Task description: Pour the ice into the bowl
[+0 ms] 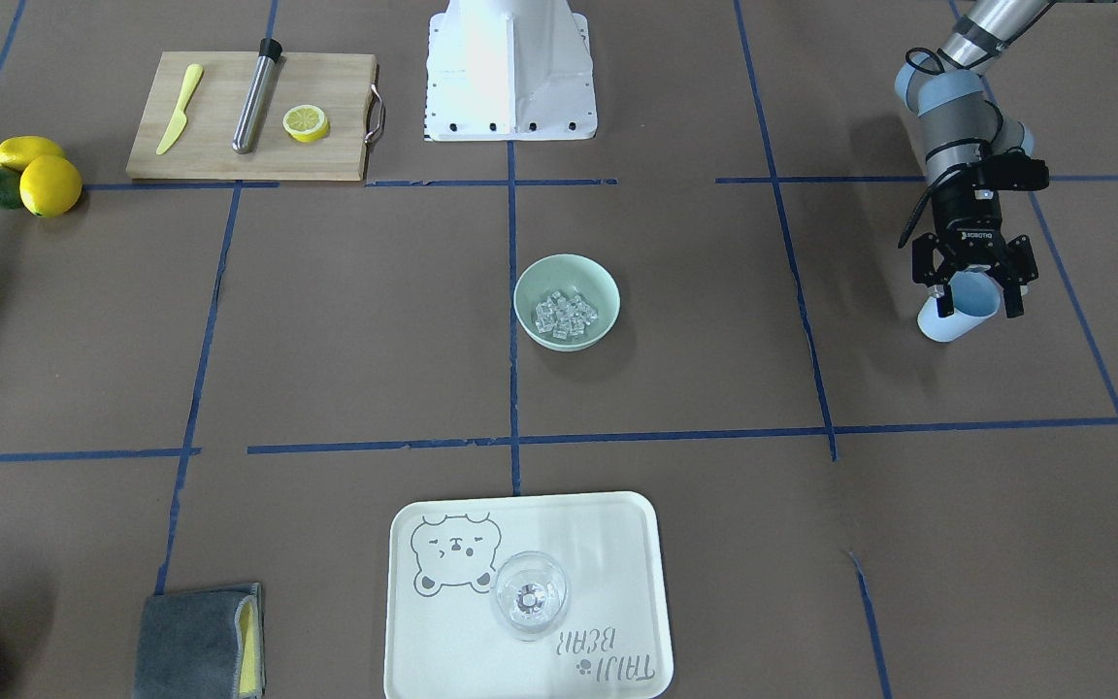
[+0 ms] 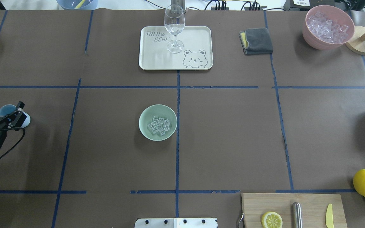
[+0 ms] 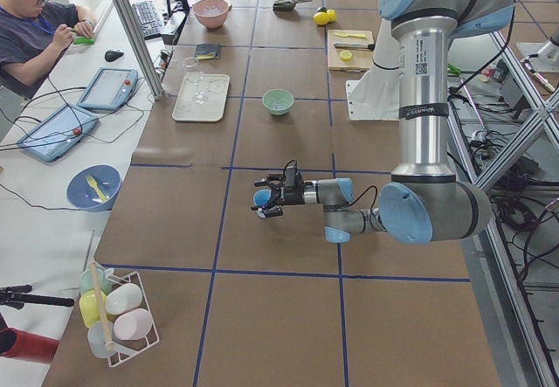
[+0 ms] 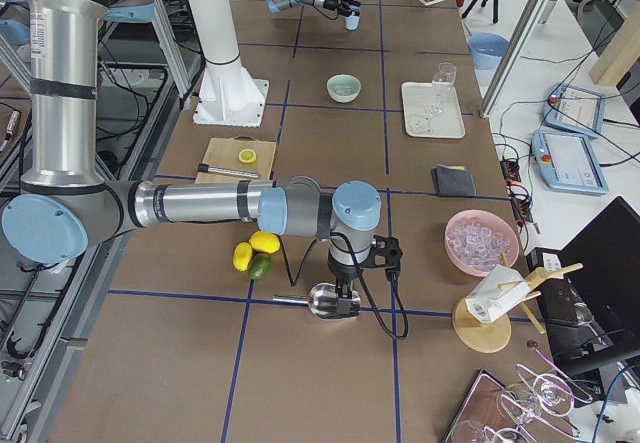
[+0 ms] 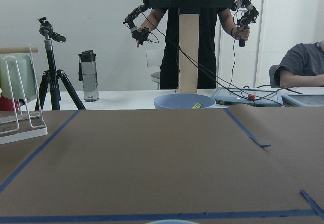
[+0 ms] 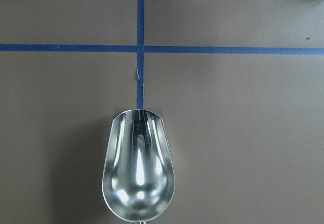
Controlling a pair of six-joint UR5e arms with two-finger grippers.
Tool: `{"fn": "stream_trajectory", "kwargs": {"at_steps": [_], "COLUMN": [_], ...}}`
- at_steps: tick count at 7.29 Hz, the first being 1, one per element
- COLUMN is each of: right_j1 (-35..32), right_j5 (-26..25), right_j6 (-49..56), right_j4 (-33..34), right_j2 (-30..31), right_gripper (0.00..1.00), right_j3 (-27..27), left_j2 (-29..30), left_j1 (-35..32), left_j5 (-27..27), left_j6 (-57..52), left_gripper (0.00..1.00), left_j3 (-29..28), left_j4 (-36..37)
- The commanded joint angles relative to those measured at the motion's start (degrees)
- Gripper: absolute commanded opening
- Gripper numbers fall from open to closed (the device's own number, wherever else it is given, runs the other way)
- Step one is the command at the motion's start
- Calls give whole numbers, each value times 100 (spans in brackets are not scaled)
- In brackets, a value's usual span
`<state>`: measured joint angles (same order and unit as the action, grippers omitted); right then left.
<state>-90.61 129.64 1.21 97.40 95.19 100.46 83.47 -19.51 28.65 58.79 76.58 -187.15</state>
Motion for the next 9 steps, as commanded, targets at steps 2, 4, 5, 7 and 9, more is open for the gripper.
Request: {"fn": "stream_trajectory", "kwargs": {"at_steps": [2,4,5,7,9], "right_j1": [0,0,0,0,0], "right_j5": [9,9,9,9,9], "right_j6": [-7,-7,-16,-16,-7], "right_j4": [-2,-2,-2,-2,-2], "right_j2": [-9,-9,0,-9,-9], "right_gripper": [100,100,100,100,100], "right_j3": [9,9,17,9,9], "left_j2": [-6,-146,-138,-147,-121], "left_j1": [0,-183,-767,-2024,-3236], "left_j5": [-1,927,1706,3586,5458], "left_j6": [-1653,-2177,-2683,-3344,-3793], "left_gripper": [100,100,100,100,100], "left_j3": [111,207,208,460,1153], "left_j4": [-1469,-1570,-1526,-863,671]}}
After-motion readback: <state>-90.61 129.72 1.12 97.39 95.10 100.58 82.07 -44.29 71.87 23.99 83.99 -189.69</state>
